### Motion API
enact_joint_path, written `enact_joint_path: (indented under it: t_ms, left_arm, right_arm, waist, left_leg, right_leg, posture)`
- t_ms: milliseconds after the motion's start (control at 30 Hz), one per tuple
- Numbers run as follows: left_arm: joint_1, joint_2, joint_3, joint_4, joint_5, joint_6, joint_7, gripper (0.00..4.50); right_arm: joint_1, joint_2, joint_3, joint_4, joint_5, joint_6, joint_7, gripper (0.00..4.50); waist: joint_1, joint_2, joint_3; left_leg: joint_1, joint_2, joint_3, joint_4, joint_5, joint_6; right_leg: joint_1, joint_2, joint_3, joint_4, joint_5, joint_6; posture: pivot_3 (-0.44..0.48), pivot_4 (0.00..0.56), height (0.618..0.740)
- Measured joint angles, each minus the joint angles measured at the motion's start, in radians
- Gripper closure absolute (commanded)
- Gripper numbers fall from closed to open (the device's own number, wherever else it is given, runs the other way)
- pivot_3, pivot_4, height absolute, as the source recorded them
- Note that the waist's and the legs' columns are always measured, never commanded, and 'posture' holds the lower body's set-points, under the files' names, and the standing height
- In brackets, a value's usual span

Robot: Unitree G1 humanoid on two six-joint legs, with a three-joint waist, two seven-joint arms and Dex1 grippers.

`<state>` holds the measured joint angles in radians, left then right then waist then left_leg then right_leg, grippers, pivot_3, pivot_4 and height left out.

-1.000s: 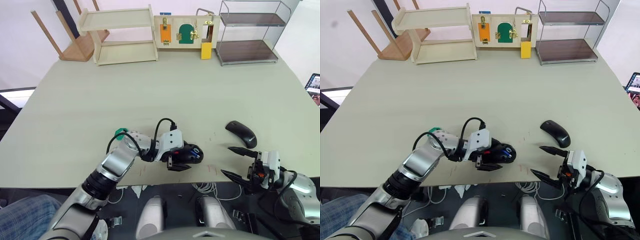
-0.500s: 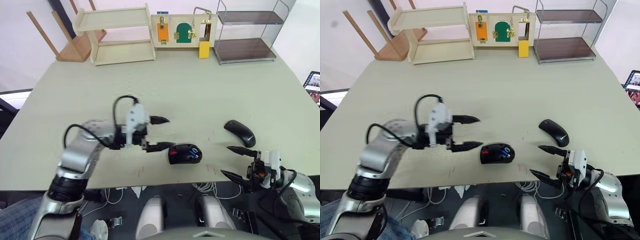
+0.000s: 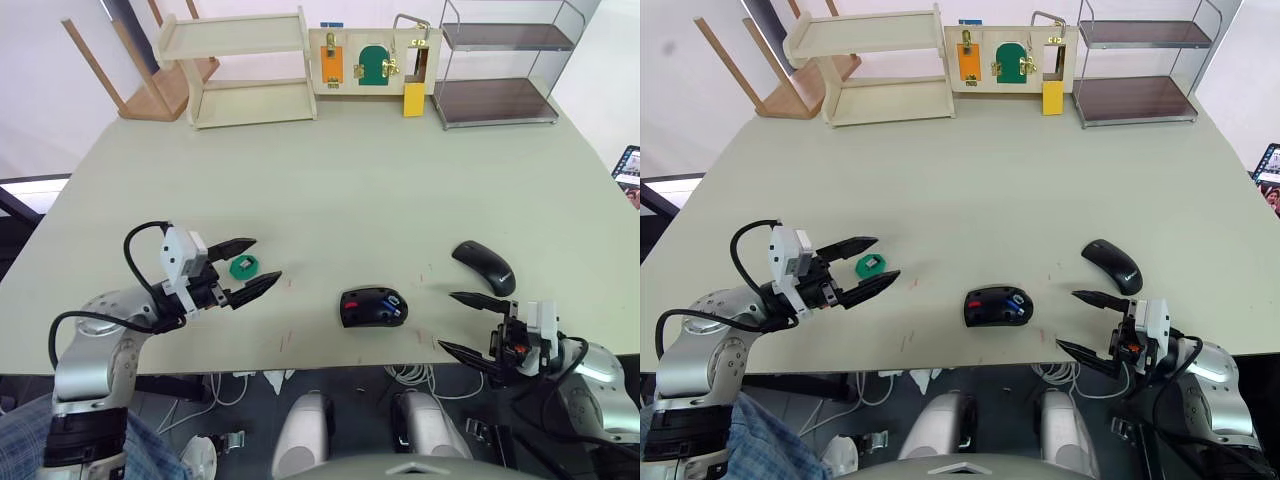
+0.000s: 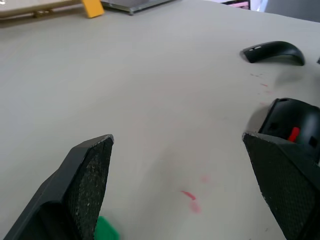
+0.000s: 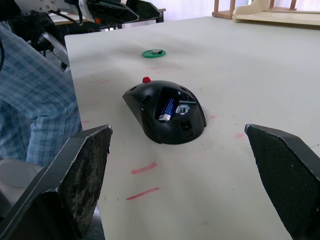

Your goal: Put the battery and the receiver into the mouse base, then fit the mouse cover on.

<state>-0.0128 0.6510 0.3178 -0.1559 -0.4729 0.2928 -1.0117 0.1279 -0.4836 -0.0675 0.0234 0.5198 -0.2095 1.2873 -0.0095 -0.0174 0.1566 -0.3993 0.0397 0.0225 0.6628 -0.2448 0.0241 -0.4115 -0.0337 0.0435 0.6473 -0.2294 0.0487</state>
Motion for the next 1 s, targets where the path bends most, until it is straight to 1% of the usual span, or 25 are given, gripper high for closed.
enact_joint_path:
  t_ms: [67, 167, 433, 467, 533, 600, 767, 1000]
  left_arm:
    - [0.018, -0.013, 0.018, 0.032, 0.004, -0.015, 0.039, 0.10]
    - [0.027, -0.008, 0.019, 0.063, 0.033, -0.022, 0.069, 0.10]
    - [0.021, 0.013, 0.016, 0.071, 0.060, -0.010, 0.105, 0.10]
    - [0.018, 0.018, 0.015, 0.074, 0.062, -0.006, 0.108, 0.63]
    - [0.012, 0.021, 0.013, 0.078, 0.065, 0.001, 0.118, 1.23]
    - [0.003, 0.022, -0.006, 0.088, 0.078, 0.009, 0.127, 2.16]
    - [-0.032, 0.037, -0.056, 0.090, 0.119, 0.061, 0.173, 2.16]
    - [-0.053, 0.054, -0.080, 0.074, 0.135, 0.141, 0.212, 2.16]
  right_arm:
    - [0.008, 0.000, 0.000, -0.001, 0.001, 0.000, 0.001, 0.00]
    - [0.014, 0.000, 0.000, -0.003, 0.003, 0.000, 0.002, 0.00]
    - [0.015, -0.004, 0.000, -0.004, 0.018, 0.001, 0.009, 0.00]
    - [0.015, -0.005, 0.000, -0.004, 0.018, 0.001, 0.010, 0.00]
    - [0.014, -0.005, 0.000, -0.004, 0.019, 0.002, 0.012, 0.00]
    - [0.014, -0.007, 0.000, -0.005, 0.020, 0.003, 0.013, 0.00]
    - [0.011, -0.012, -0.001, -0.005, 0.022, 0.003, 0.016, 0.00]
    - [0.011, -0.012, -0.001, -0.005, 0.027, 0.003, 0.018, 0.00]
  waist:
    - [-0.001, 0.000, 0.000]
    - [0.000, 0.000, 0.000]
    - [-0.001, 0.000, 0.000]
    - [-0.001, 0.000, 0.000]
    - [0.000, 0.000, 0.000]
    - [0.000, 0.000, 0.000]
    - [0.000, 0.000, 0.000]
    - [-0.001, 0.000, 0.000]
  left_leg:
    - [0.000, 0.000, 0.000, 0.000, 0.000, 0.000]
    - [0.000, 0.000, 0.000, 0.000, 0.000, 0.000]
    - [0.000, 0.000, 0.001, 0.000, 0.000, 0.000]
    - [0.000, 0.000, 0.000, 0.000, 0.000, 0.000]
    - [0.000, 0.000, 0.000, 0.000, 0.000, 0.000]
    - [0.000, 0.000, 0.001, 0.000, 0.000, 0.000]
    - [0.000, 0.000, 0.001, 0.000, 0.000, 0.000]
    - [0.000, 0.000, 0.001, 0.000, 0.000, 0.000]
  right_leg:
    - [0.000, 0.000, 0.000, 0.000, 0.000, 0.000]
    - [0.000, 0.000, 0.000, 0.000, 0.000, 0.000]
    - [0.000, 0.000, 0.000, 0.000, 0.000, 0.000]
    - [0.000, 0.000, 0.000, 0.000, 0.000, 0.000]
    - [0.000, 0.000, 0.000, 0.000, 0.000, 0.000]
    - [0.000, 0.000, 0.000, 0.000, 0.000, 0.000]
    - [0.000, 0.000, -0.001, 0.000, 0.000, 0.000]
    - [0.000, 0.000, 0.000, 0.000, 0.000, 0.000]
  posture:
    - [0.000, 0.150, 0.740]
    - [0.000, 0.150, 0.740]
    - [0.000, 0.150, 0.740]
    - [0.000, 0.150, 0.740]
    - [0.000, 0.150, 0.740]
    - [0.000, 0.150, 0.740]
    - [0.000, 0.150, 0.740]
    - [0.000, 0.150, 0.740]
